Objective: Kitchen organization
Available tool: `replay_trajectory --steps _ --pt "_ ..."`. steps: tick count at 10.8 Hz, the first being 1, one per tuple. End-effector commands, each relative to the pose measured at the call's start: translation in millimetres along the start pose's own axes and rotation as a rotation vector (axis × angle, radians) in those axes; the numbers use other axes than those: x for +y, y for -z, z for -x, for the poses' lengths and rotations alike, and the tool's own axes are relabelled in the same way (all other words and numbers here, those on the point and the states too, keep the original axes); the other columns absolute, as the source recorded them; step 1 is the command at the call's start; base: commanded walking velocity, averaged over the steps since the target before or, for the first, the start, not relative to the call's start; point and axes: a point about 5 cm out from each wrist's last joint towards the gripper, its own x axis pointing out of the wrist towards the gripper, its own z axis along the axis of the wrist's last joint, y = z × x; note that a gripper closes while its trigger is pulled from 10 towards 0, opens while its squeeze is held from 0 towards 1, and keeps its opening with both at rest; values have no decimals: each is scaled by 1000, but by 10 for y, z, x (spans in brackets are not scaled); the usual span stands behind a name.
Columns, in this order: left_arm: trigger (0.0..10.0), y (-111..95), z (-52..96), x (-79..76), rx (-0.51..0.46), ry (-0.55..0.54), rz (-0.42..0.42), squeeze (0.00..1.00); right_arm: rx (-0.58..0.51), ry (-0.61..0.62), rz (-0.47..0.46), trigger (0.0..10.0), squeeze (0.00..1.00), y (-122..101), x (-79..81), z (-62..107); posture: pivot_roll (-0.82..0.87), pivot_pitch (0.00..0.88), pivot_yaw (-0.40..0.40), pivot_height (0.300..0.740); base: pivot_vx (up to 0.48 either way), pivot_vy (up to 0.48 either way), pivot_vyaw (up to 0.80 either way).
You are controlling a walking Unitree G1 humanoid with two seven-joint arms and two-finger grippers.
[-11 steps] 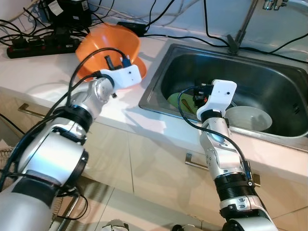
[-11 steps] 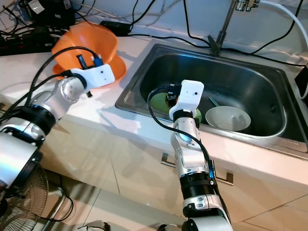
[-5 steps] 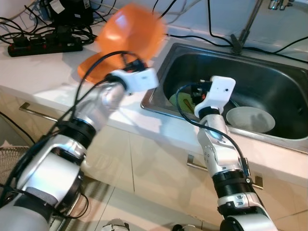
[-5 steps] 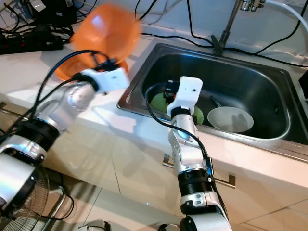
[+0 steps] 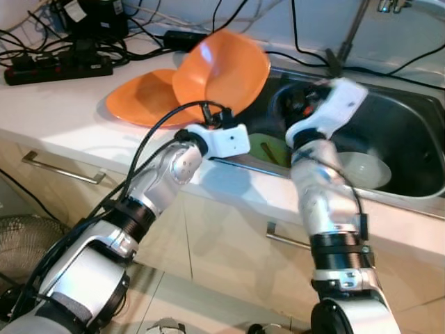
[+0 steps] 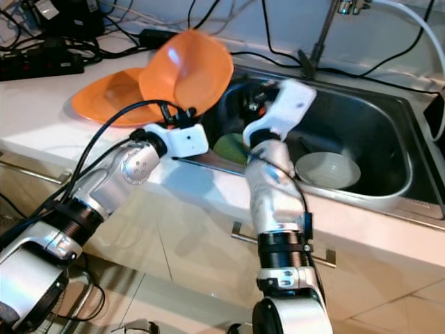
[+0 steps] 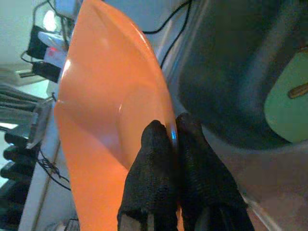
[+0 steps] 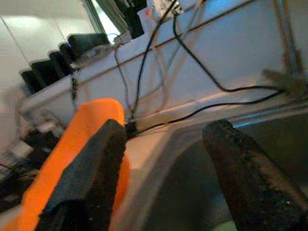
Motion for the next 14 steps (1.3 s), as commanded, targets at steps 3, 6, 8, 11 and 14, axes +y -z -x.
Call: replay_trajectory --steps 3,6,8,11,14 --pt "10000 -211 -1 -41 -59 8 -6 0 54 -109 -91 10000 0 -69 177 -17 38 28 -27 740 0 0 0" --pt "10000 -286 15 -24 -88 -1 -12 0 118 -106 -114 10000 0 10 166 16 43 46 -32 740 0 0 0" --pt "10000 -301 29 -11 -98 -7 -17 0 136 -102 -114 10000 0 34 155 27 43 48 -33 740 0 0 0" --pt "10000 -300 127 -28 -123 14 -41 0 159 -61 -115 10000 0 64 107 24 53 62 -40 740 0 0 0" --pt "10000 -302 162 -33 -131 21 -64 0 165 -59 -115 0 0 78 111 25 57 64 -43 740 0 0 0"
